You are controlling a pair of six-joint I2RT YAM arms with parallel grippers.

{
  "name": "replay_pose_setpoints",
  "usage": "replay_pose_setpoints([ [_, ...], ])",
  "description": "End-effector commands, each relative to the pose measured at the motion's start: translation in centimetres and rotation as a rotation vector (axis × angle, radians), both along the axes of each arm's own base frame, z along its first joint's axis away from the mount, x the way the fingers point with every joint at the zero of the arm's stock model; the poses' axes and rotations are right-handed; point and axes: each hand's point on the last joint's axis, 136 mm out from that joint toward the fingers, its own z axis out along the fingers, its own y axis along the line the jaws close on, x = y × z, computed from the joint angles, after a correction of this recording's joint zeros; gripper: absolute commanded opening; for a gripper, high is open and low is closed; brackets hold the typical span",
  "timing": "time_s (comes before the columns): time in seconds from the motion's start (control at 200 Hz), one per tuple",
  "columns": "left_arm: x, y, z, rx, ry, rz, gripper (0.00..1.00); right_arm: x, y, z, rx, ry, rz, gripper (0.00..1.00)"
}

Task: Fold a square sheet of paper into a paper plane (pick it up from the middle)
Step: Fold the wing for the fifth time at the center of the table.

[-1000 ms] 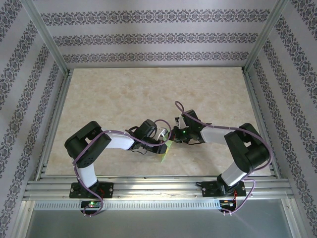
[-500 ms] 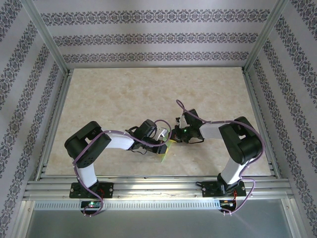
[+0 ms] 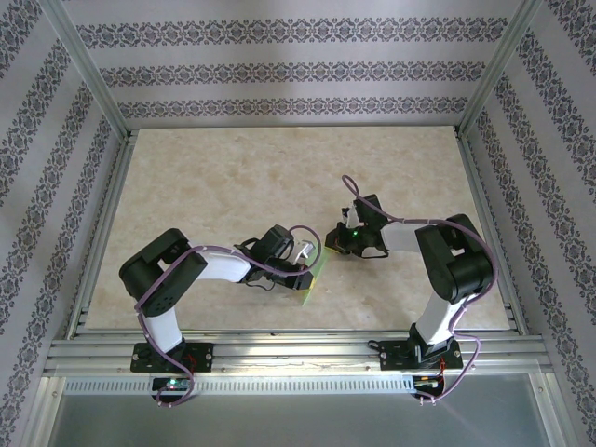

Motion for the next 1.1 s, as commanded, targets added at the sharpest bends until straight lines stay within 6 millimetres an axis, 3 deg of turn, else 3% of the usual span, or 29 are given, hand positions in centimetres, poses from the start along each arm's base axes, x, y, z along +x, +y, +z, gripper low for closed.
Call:
replay_pose_setpoints([
  [0.0, -4.4, 5.5, -5.2, 0.237, 0.197, 0.008, 0.00, 2.2, -2.7, -1.4, -0.109, -0.031, -0.084, 0.07],
  [0.225, -4.5, 5.4, -5.1, 0.234, 0.194, 0.001, 0.00, 3.5, -3.8, 1.6, -0.147, -0.112, -0.118, 0.07],
  [0.33, -4.6, 5.3, -5.1, 0.231, 0.200, -0.006, 0.00, 2.9, -4.0, 3.2, -0.182, -0.153, -0.093, 0.07],
  [0.48, -4.3, 5.1, -4.8, 0.225, 0.192, -0.006, 0.00, 1.0, -2.8, 5.1, -0.154, -0.216, -0.064, 0.08],
  [0.605, -4.1, 5.0, -4.8, 0.224, 0.188, -0.008, 0.00, -0.9, 0.1, 6.0, -0.013, -0.212, 0.019, 0.07],
  [0.724, -4.0, 4.9, -4.8, 0.224, 0.186, -0.009, 0.00, -2.2, 2.3, 5.5, 0.058, -0.159, 0.091, 0.06],
  [0.864, -4.0, 4.8, -4.7, 0.223, 0.186, -0.008, 0.00, -2.4, 3.3, 4.6, 0.065, -0.126, 0.122, 0.05],
  [1.094, -3.6, 4.5, -3.9, 0.213, 0.182, -0.002, 0.00, -2.3, 2.1, 1.1, -0.033, -0.047, 0.087, 0.01],
])
